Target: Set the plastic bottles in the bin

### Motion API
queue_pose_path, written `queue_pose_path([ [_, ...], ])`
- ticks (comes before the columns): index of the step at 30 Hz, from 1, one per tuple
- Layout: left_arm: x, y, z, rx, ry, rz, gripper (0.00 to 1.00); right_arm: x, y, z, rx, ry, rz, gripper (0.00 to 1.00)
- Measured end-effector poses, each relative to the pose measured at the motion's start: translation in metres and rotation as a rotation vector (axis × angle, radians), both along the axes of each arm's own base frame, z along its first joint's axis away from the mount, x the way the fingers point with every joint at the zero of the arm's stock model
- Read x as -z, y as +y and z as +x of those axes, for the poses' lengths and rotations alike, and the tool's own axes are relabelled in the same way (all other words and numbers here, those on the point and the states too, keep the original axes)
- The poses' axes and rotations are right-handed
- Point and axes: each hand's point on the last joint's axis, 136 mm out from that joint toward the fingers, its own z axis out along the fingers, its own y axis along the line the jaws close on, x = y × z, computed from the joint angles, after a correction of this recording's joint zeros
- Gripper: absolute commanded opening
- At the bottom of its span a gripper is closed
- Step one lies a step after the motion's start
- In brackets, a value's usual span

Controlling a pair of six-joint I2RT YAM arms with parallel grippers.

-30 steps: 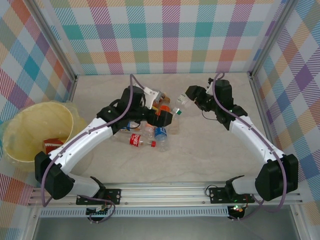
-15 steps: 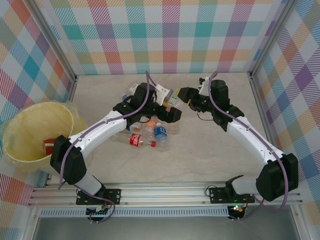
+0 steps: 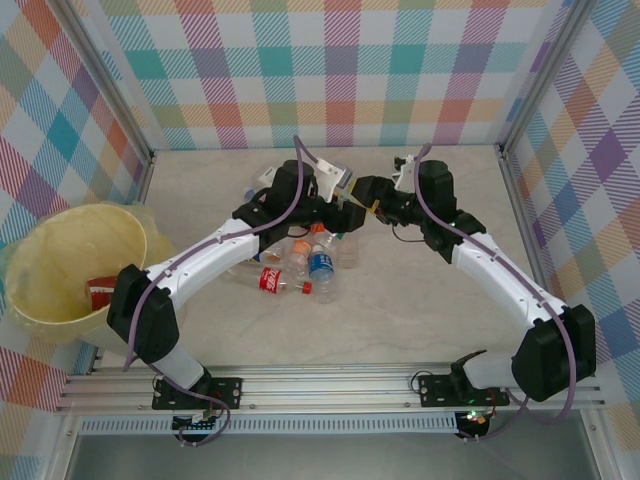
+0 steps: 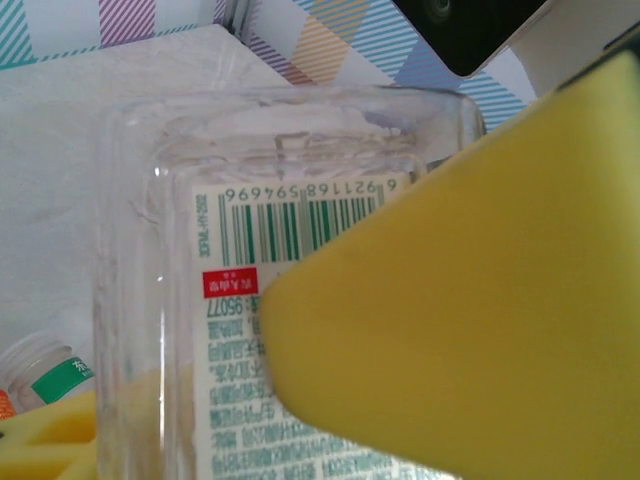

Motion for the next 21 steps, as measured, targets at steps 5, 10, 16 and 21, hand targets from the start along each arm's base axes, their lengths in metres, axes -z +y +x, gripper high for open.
queue_pose_path([
  [5,0.008,0.003,0.000,-0.005,-0.005,0.029,0.59,-0.001,-0.001,0.002,0.027,0.031,0.018,0.97],
  [10,0.016,0.016,0.003,-0.059,-0.006,0.065,0.59,-0.001,-0.012,0.006,0.091,0.038,0.005,1.00],
  [16,0.024,0.047,0.008,-0.165,0.010,0.106,0.59,-0.033,-0.031,-0.001,0.169,-0.063,0.004,1.00],
  [21,0.006,0.087,0.014,-0.320,-0.009,0.128,0.59,-0.045,-0.052,-0.007,0.247,-0.164,-0.048,1.00],
])
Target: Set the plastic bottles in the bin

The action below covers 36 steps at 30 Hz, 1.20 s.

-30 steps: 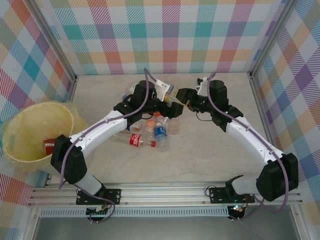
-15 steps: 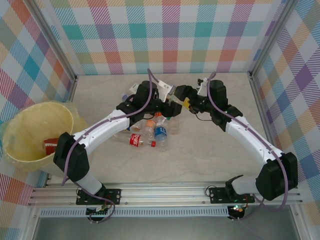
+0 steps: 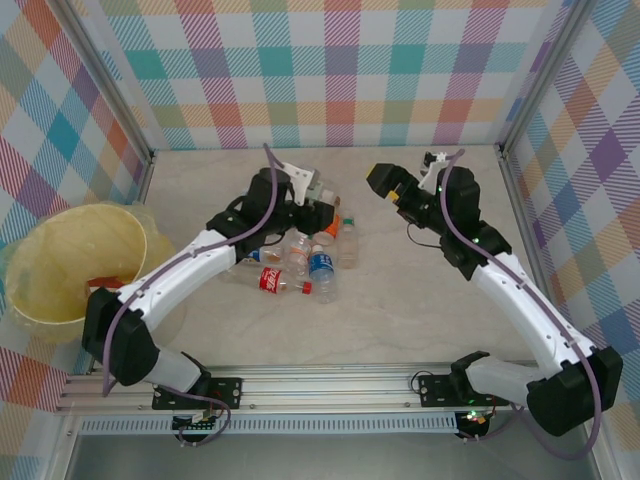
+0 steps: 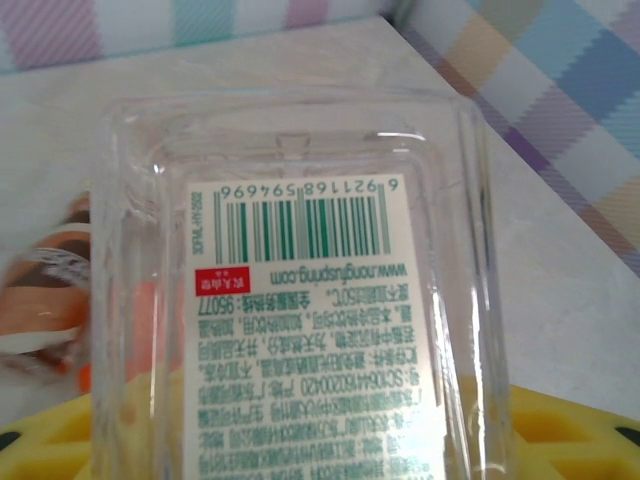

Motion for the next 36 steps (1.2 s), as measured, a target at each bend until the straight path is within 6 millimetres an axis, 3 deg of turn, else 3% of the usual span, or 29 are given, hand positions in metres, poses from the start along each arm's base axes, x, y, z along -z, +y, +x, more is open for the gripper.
queue_pose_path([
  [5,-0.030,0.039,-0.006,-0.135,-0.034,0.003,0.58,0.014,-0.012,0.000,0.046,-0.026,-0.078,1.00],
  [9,-0.067,0.072,-0.006,-0.255,-0.079,0.009,0.58,0.028,-0.015,0.001,0.046,-0.031,-0.135,1.00],
  [15,-0.125,0.121,-0.020,-0.427,-0.190,0.029,0.58,0.030,-0.014,0.000,0.029,-0.055,-0.174,1.00],
  [19,-0.149,0.155,-0.033,-0.540,-0.248,0.081,0.58,0.032,-0.013,0.000,0.020,-0.056,-0.180,1.00],
  [29,-0.165,0.256,-0.058,-0.918,-0.321,0.316,0.58,0.052,-0.004,0.008,-0.015,-0.003,-0.194,1.00],
  [33,-0.159,0.310,-0.075,-1.128,-0.285,0.392,0.58,0.050,0.001,0.013,-0.029,0.002,-0.189,1.00],
  [36,-0.144,0.346,-0.092,-1.255,-0.235,0.437,0.59,0.048,0.005,0.018,-0.038,0.003,-0.186,1.00],
])
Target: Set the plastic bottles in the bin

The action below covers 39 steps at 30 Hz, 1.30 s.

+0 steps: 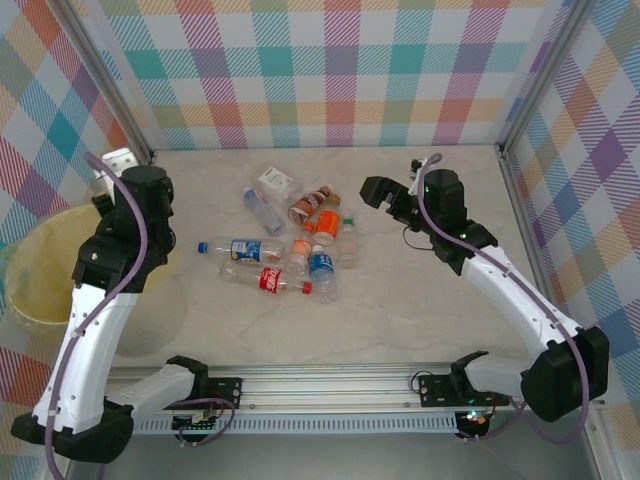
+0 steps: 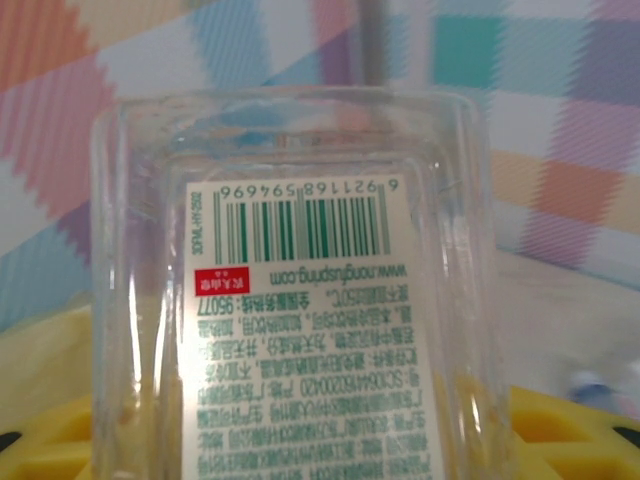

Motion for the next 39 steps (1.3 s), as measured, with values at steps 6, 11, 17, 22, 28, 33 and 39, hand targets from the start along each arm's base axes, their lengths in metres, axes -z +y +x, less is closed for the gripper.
queue_pose_path([
  [6,0.026,0.048,-0.038,-0.196,0.054,-0.018,0.59,-0.008,0.011,0.012,-0.033,0.002,0.016,1.00],
  [11,0.042,0.086,-0.072,-0.386,0.113,0.018,0.59,-0.010,0.021,0.019,-0.067,0.013,0.029,1.00],
  [17,0.075,0.124,-0.100,-0.570,0.234,-0.009,0.61,-0.009,0.030,0.023,-0.103,0.031,0.043,1.00],
  [22,0.084,0.147,-0.117,-0.696,0.259,-0.049,0.63,-0.009,0.032,0.021,-0.115,0.044,0.057,1.00],
  [28,0.087,0.160,-0.119,-0.778,0.262,-0.082,0.91,-0.007,0.033,0.020,-0.118,0.054,0.058,1.00],
  [33,0.080,0.160,-0.130,-0.831,0.251,-0.060,0.97,-0.005,0.032,0.020,-0.117,0.061,0.055,1.00],
  [39,0.075,0.154,-0.129,-0.795,0.219,-0.103,1.00,-0.005,0.032,0.019,-0.122,0.067,0.056,1.00],
])
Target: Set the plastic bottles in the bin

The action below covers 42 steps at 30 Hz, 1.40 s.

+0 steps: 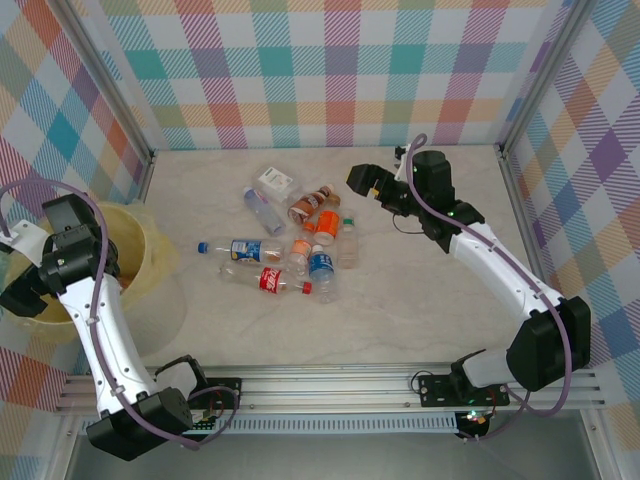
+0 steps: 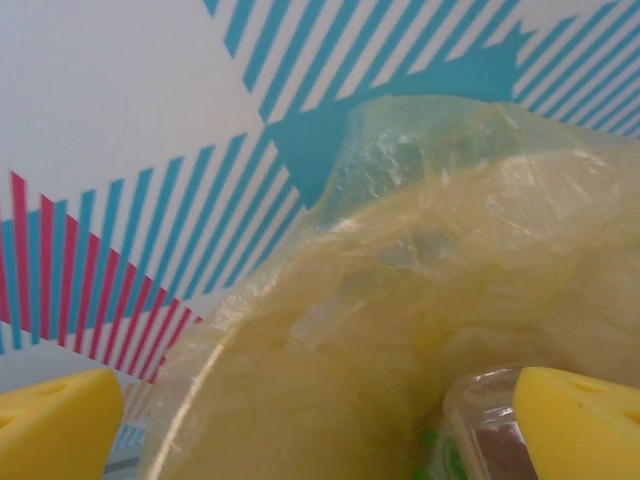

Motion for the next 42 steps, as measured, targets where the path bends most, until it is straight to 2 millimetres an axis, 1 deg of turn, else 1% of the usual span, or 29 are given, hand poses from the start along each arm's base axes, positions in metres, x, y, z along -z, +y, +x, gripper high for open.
queue_pose_path([
  [6,0.005,-0.022,0.022,0.166,-0.116,-0.114,1.00,0.006,-0.001,-0.001,0.005,0.022,-0.011,1.00],
  [10,0.002,-0.044,0.043,0.297,-0.193,-0.188,1.00,0.015,-0.006,-0.001,0.031,0.050,-0.035,1.00],
  [13,-0.003,-0.062,0.059,0.387,-0.259,-0.239,1.00,0.031,-0.013,-0.002,0.063,0.087,-0.065,1.00],
  [17,-0.013,-0.087,0.075,0.480,-0.360,-0.299,1.00,0.065,-0.023,-0.007,0.102,0.155,-0.118,1.00],
  [19,-0.015,-0.107,0.083,0.549,-0.408,-0.347,1.00,0.079,-0.028,-0.011,0.115,0.187,-0.144,1.00],
  [21,-0.016,-0.124,0.092,0.609,-0.436,-0.391,1.00,0.088,-0.032,-0.015,0.124,0.208,-0.161,1.00],
  [29,-0.026,-0.183,0.123,0.801,-0.532,-0.521,1.00,0.092,-0.037,-0.023,0.137,0.218,-0.167,1.00],
  [32,-0.031,-0.209,0.133,0.884,-0.554,-0.563,1.00,0.098,-0.037,-0.026,0.139,0.239,-0.169,1.00],
  [35,-0.029,-0.237,0.149,0.965,-0.544,-0.605,1.00,0.108,-0.035,-0.030,0.134,0.267,-0.188,1.00],
  [37,-0.024,-0.257,0.163,1.013,-0.528,-0.650,1.00,0.119,-0.029,-0.032,0.115,0.296,-0.204,1.00],
  [38,-0.021,-0.264,0.169,1.028,-0.521,-0.669,1.00,0.125,-0.027,-0.033,0.106,0.313,-0.211,1.00],
  [40,-0.012,-0.281,0.185,1.059,-0.500,-0.717,1.00,0.145,-0.021,-0.036,0.083,0.363,-0.238,1.00],
  [42,-0.004,-0.297,0.197,1.089,-0.481,-0.753,1.00,0.163,-0.016,-0.040,0.066,0.406,-0.277,1.00],
])
